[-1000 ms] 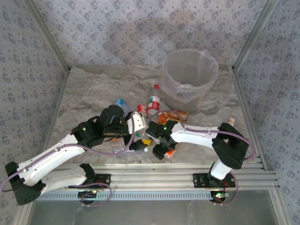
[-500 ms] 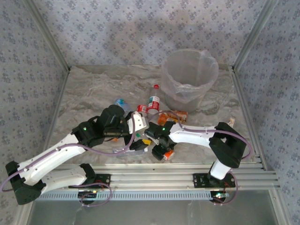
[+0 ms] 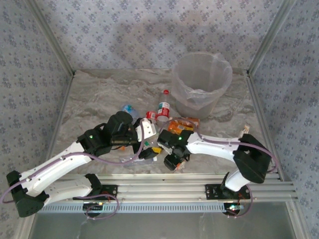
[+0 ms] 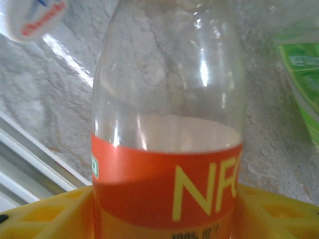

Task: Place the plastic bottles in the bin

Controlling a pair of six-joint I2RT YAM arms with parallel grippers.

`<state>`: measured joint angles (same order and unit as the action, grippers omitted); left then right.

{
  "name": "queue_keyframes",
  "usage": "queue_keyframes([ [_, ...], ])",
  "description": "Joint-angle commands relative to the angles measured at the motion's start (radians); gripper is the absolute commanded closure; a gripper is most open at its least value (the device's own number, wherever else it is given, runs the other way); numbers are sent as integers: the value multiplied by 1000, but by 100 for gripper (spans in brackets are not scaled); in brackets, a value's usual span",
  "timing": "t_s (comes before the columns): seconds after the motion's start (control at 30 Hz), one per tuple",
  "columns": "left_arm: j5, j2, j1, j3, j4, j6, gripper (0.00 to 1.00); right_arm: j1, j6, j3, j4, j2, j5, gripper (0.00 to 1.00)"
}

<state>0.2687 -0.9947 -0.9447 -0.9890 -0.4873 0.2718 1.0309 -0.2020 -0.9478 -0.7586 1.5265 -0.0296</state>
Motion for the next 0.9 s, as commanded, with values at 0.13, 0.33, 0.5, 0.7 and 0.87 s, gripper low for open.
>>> queue_keyframes([
  [0.13,-32,38,-6,23,64,-23,0,-36,-66,55,45,-186,-47,35],
  [0.33,-41,51,-6,24,99,-47,0,-88,-83,98,83,-288,-97,38],
  [0.5,-56,57,-5,27,102,-48,0,-77,-94,100,91,-257,-54,39],
  [0.7,-51,58,-5,30,103,-50,0,-47,-110,96,82,-174,13,40],
  [0.87,-45,60,-5,33,102,-51,0,-35,-110,86,78,-91,42,40],
])
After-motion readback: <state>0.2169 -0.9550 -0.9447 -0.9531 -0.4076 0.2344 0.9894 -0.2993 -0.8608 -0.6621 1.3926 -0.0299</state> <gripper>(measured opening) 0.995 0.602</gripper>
